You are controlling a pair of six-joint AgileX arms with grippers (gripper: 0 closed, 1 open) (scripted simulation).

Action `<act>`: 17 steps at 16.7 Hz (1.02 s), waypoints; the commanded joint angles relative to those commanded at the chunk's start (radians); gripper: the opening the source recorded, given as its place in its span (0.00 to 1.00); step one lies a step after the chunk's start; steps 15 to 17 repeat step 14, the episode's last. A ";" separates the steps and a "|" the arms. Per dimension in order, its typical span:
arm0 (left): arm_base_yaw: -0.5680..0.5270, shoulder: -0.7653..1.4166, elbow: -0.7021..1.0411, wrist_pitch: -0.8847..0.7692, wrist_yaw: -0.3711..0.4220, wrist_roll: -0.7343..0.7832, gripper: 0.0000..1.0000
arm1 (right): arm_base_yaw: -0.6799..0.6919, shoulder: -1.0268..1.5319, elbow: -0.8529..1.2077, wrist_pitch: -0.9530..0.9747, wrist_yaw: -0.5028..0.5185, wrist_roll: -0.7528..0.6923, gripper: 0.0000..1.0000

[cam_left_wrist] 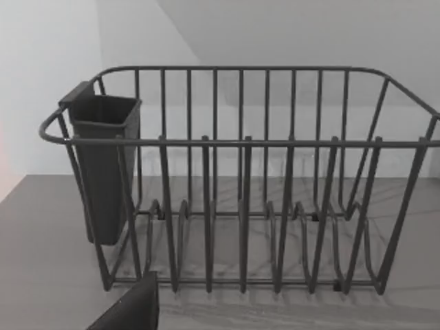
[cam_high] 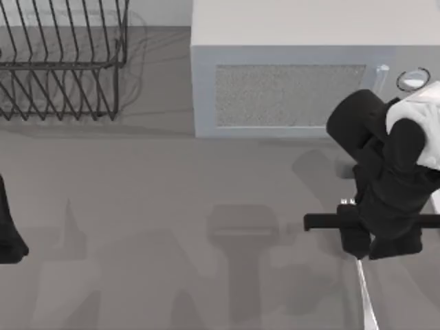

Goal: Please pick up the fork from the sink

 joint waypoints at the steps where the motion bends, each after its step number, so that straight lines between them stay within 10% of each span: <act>1: 0.000 0.000 0.000 0.000 0.000 0.000 1.00 | 0.000 0.000 0.000 0.000 0.000 0.000 0.45; 8: 0.000 0.000 0.000 0.000 0.000 0.000 1.00 | 0.000 0.000 0.000 0.000 0.000 0.000 0.98; 17: 0.000 0.000 0.000 0.000 0.000 0.000 1.00 | 0.000 0.000 0.000 0.000 0.000 0.000 1.00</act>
